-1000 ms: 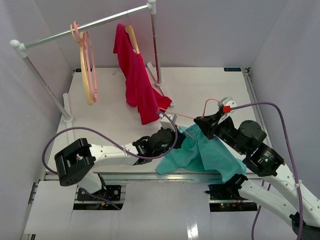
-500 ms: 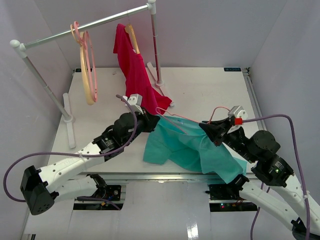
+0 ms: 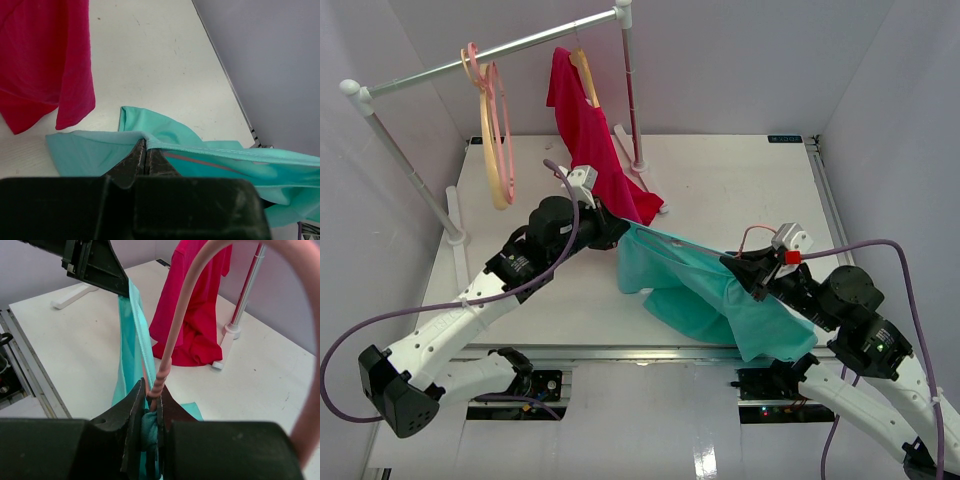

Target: Place the t-shirt on the hanger

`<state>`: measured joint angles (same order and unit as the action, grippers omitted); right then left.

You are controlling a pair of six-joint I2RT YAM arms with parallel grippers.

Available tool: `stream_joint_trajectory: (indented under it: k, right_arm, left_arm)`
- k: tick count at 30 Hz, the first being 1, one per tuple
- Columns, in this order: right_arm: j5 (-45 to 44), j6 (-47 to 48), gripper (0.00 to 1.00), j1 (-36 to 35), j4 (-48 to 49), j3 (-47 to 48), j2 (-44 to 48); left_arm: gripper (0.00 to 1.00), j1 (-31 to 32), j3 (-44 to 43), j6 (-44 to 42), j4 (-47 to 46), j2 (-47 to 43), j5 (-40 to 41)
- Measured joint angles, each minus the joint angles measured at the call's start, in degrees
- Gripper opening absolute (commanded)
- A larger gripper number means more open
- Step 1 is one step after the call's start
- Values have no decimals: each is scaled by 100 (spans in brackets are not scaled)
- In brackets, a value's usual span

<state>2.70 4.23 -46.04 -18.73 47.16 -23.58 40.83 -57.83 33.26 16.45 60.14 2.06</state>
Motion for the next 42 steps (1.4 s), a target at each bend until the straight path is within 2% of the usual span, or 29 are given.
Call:
stream_joint_trajectory:
  k: [6,16,20,25,27,28,30,33,38,42]
  right_arm:
    - [-73,61,8,0,-157,65,-114]
    - [122,-108,8,2,234,140,-1192]
    - [240,-154,8,7,305,140,-1515]
    - [494,-315,8,12,552,88,-1615]
    - [606,-378,8,13,684,66,-1633]
    - [655,-393,8,13,744,58,-1652]
    - [709,-411,8,13,862,3,-1678]
    - [845,-440,8,19,970,-152,-1663]
    - [1344,-660,8,22,1123,-889,-1155]
    - [1660,-797,8,22,1170,-1196,-890]
  left_arm:
    - [0,-124,-129,-422,66,156,-974]
    - [0,-137,-101,-518,-599,696,-2679]
    - [0,139,-306,-491,-721,982,-2971]
    - [0,657,-544,-471,-755,1064,-2952]
    - [4,805,-639,-476,-760,1064,-2956]
    - [9,845,-691,-489,-747,1066,-2957]
    - [36,863,-788,-550,-698,1074,-2960]
    - [54,864,-989,-759,-318,1103,-2865]
    - [58,864,-1254,-1398,648,1068,-2053]
    - [59,862,-1367,-1753,1385,919,-1752]
